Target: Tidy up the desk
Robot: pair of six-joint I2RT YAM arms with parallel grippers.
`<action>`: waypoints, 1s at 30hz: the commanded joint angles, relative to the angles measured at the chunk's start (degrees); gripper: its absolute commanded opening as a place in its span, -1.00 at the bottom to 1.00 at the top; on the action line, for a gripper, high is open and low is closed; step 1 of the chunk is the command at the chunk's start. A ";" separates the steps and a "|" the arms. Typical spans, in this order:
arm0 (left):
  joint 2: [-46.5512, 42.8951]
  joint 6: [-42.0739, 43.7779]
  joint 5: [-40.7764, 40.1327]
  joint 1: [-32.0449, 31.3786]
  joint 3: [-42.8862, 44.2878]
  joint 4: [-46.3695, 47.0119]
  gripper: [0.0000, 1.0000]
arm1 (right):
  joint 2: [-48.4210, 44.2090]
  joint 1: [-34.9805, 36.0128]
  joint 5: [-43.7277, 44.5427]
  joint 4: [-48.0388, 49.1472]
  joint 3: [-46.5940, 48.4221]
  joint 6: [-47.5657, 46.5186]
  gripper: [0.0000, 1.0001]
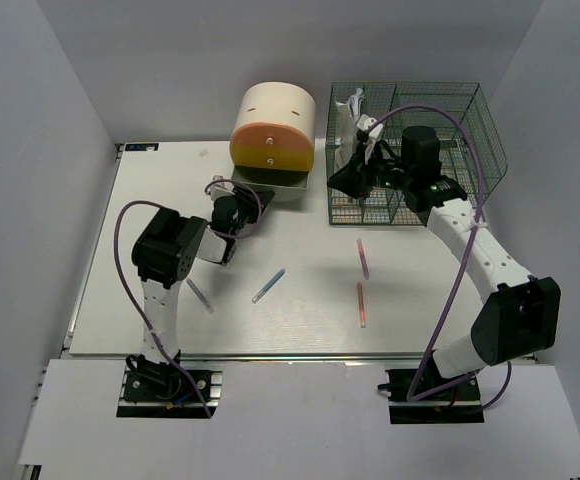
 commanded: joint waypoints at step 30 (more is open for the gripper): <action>-46.68 24.39 8.05 1.95 -16.32 -35.57 -0.48 | 2.91 3.27 31.87 -29.31 -12.44 -3.74 -0.47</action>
